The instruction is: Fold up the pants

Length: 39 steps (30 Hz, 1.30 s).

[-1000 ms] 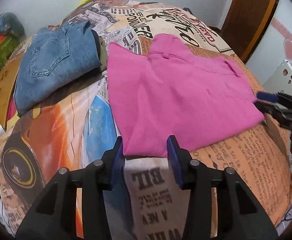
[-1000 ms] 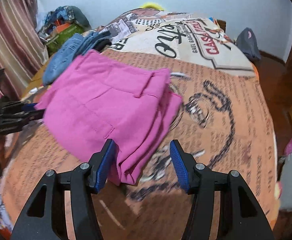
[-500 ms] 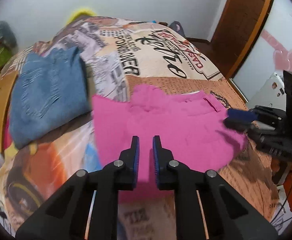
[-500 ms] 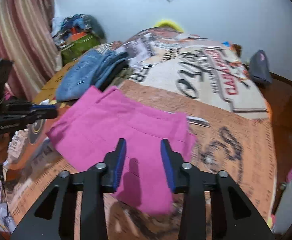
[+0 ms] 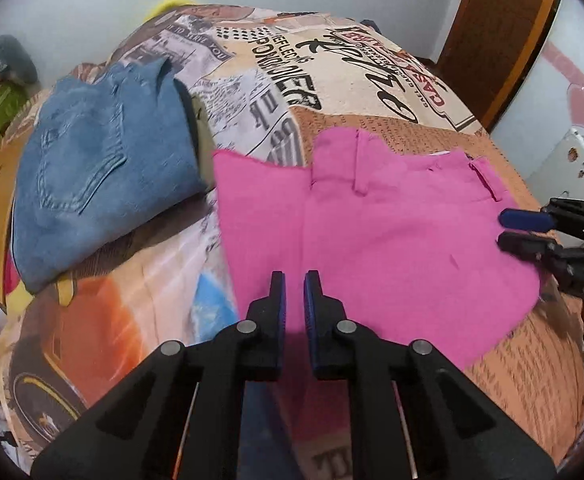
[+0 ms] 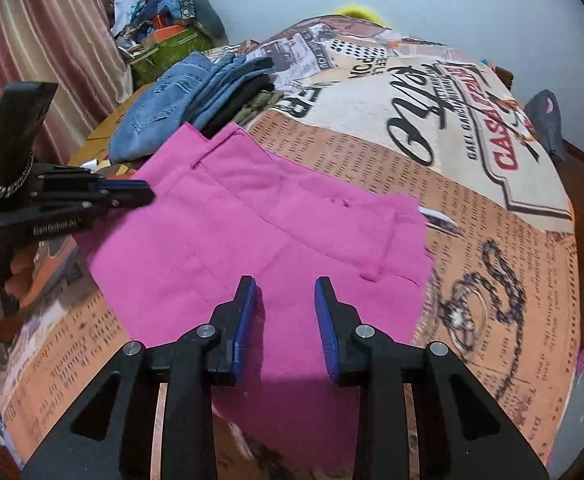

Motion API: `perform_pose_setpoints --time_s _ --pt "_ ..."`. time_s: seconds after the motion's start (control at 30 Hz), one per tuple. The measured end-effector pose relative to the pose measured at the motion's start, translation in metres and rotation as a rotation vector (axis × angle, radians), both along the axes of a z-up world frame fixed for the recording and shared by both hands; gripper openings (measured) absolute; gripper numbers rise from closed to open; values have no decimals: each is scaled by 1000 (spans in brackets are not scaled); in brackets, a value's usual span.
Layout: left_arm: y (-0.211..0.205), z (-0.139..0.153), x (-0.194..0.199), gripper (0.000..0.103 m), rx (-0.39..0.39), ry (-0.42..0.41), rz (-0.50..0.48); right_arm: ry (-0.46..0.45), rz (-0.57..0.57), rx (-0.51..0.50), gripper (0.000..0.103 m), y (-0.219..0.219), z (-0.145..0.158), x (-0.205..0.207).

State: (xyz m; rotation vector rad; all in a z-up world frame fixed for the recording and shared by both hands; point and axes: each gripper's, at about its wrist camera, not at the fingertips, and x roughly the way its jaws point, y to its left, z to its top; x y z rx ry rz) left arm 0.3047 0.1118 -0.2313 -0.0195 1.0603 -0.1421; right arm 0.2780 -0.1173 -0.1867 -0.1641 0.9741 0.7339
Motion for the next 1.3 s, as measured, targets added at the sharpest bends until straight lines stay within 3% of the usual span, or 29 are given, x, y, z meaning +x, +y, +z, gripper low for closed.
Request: perform_pose_setpoints --time_s 0.1,0.2,0.27,0.3,0.33,0.37,0.43,0.6,0.83,1.13,1.3 --pt "6 7 -11 12 23 -3 1 -22 -35 -46 26 -13 -1 -5" --pt "10 20 -21 18 44 -36 23 0 -79 -23 27 -33 4 -7" --pt "17 30 -27 37 17 -55 45 -30 -106 -33 29 -40 12 -12" --pt "19 33 -28 63 8 -59 59 -45 -114 -36 30 -42 16 -13" --pt "22 37 -31 80 -2 -73 84 -54 -120 -30 34 -46 22 -16" --pt "23 40 -32 83 -10 -91 94 -55 -126 -23 37 -48 25 -18" --pt "23 42 -35 84 -27 -109 103 -56 -141 1 51 -51 30 -20" --pt "16 26 -31 84 -90 -51 89 -21 -162 35 67 -49 24 -20" --pt "1 -1 -17 84 -112 -5 65 69 -158 39 71 -35 -4 -11" --pt "-4 -10 3 84 -148 -10 67 148 -186 102 71 -34 -22 19" --pt "-1 -13 15 82 -174 -1 78 213 -170 141 77 -31 -33 37"
